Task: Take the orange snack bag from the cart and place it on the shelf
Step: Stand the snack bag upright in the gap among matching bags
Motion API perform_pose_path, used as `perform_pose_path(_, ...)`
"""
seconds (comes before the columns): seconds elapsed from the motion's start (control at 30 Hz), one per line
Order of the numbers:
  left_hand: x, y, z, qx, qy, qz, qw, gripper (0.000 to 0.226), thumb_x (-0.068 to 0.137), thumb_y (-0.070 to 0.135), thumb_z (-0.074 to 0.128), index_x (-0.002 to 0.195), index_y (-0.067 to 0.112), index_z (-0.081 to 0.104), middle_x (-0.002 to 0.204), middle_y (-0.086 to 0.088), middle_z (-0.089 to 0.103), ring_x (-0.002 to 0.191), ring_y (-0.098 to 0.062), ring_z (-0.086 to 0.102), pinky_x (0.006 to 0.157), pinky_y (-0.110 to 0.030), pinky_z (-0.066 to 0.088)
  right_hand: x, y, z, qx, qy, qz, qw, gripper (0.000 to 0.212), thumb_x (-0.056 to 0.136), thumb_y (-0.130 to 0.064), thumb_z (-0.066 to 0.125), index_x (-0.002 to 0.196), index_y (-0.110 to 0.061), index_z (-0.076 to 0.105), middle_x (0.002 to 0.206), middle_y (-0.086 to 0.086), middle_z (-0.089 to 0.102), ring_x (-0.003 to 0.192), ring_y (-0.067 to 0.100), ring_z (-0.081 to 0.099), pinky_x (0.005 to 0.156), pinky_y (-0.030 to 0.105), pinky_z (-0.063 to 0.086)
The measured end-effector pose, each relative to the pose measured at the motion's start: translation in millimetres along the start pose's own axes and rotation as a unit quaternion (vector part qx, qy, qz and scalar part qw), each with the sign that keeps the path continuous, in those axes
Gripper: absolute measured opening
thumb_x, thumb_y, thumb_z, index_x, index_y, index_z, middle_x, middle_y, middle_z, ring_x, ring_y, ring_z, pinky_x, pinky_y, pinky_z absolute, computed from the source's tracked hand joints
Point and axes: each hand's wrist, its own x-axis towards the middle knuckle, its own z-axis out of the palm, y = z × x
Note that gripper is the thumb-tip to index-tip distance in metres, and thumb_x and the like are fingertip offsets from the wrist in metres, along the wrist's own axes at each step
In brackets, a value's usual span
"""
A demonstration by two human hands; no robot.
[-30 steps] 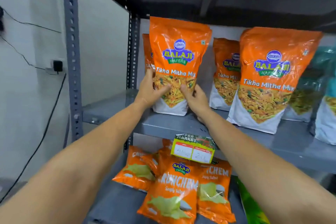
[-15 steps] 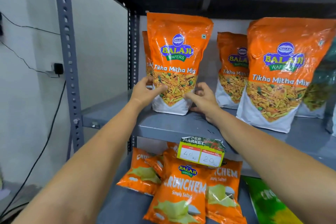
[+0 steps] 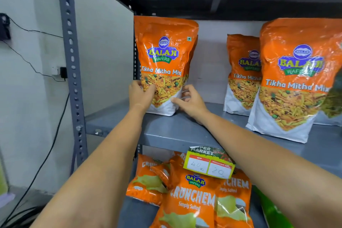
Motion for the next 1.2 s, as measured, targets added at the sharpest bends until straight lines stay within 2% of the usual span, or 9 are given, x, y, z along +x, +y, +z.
perform_pose_path(0.17,-21,10,-10,0.066,0.132,0.042,0.988,0.027,0.075,0.025,0.064,0.092,0.007,0.054,0.097,-0.012,0.058,0.096,-0.031,0.056,0.073,-0.032,0.039,-31,-15,-33,-0.208,-0.039,0.004,0.977,0.03,0.078,-0.023,0.066,0.056,-0.019,0.046,0.051,-0.007,0.044,0.05,0.007,0.042,0.053,0.027,0.034)
perform_pose_path(0.27,-48,20,-2,0.146,0.046,0.139,0.978,0.009,0.072,0.026,0.06,0.071,0.02,0.053,0.07,0.004,0.059,0.072,-0.024,0.058,0.067,-0.031,0.046,-75,-24,-87,-0.372,-0.144,-0.029,0.916,0.044,0.079,-0.02,0.057,0.046,-0.018,0.028,0.043,0.0,0.031,0.045,0.015,0.033,0.051,0.032,0.031)
perform_pose_path(0.37,-84,38,26,0.202,-0.092,0.235,0.946,0.012,0.073,0.024,0.064,0.065,0.022,0.056,0.059,0.004,0.058,0.067,-0.026,0.063,0.063,-0.03,0.048,-119,-27,-161,-0.4,-0.165,-0.044,0.9,0.045,0.082,-0.018,0.055,0.048,-0.019,0.025,0.048,0.004,0.026,0.047,0.015,0.029,0.054,0.036,0.027)
perform_pose_path(0.43,-108,58,56,0.164,-0.166,0.227,0.945,0.015,0.078,0.028,0.068,0.069,0.019,0.059,0.067,-0.004,0.066,0.074,-0.027,0.067,0.068,-0.03,0.049,-142,-29,-202,-0.394,-0.08,-0.034,0.915,0.044,0.075,-0.021,0.055,0.045,-0.02,0.023,0.047,-0.001,0.021,0.046,0.011,0.022,0.051,0.033,0.023)
perform_pose_path(0.53,-140,91,108,0.106,-0.273,0.171,0.941,0.031,0.079,0.042,0.07,0.088,0.015,0.059,0.091,-0.008,0.068,0.088,-0.022,0.063,0.074,-0.026,0.043,-155,-26,-231,-0.294,0.211,-0.04,0.931,0.028,0.072,-0.02,0.058,0.052,-0.017,0.038,0.052,0.003,0.032,0.049,0.015,0.026,0.049,0.031,0.021)
perform_pose_path(0.67,-171,122,156,-0.015,-0.347,0.099,0.933,0.077,0.073,0.046,0.076,0.133,0.012,0.04,0.132,-0.003,0.054,0.125,-0.022,0.05,0.096,-0.028,0.042,-145,-13,-250,-0.093,0.423,0.036,0.901,0.022,0.079,-0.016,0.069,0.092,-0.006,0.053,0.083,0.009,0.052,0.074,0.022,0.049,0.065,0.025,0.032)
perform_pose_path(0.77,-179,123,171,-0.033,-0.352,0.083,0.932,0.096,0.069,0.046,0.079,0.143,0.016,0.027,0.148,-0.002,0.042,0.136,-0.024,0.041,0.112,-0.039,0.037,-133,5,-259,-0.068,0.359,0.149,0.919,0.023,0.081,-0.029,0.065,0.088,-0.009,0.056,0.071,0.006,0.052,0.069,0.021,0.05,0.063,0.03,0.033)
perform_pose_path(0.9,-175,109,171,-0.058,-0.343,0.056,0.936,0.089,0.066,0.041,0.082,0.139,0.02,0.036,0.142,-0.003,0.05,0.129,-0.024,0.048,0.108,-0.043,0.042,-122,18,-260,-0.1,0.259,0.135,0.951,0.024,0.08,-0.036,0.066,0.079,-0.017,0.05,0.055,-0.003,0.042,0.055,0.011,0.042,0.052,0.03,0.031)
perform_pose_path(1.2,-154,96,164,-0.11,-0.26,-0.056,0.958,0.053,0.067,0.019,0.08,0.107,0.021,0.046,0.102,0.001,0.057,0.088,-0.019,0.053,0.056,-0.021,0.039,-105,26,-244,-0.137,0.166,0.075,0.974,0.029,0.082,-0.032,0.073,0.101,-0.014,0.06,0.074,-0.01,0.06,0.064,0.001,0.057,0.05,-0.001,0.04)
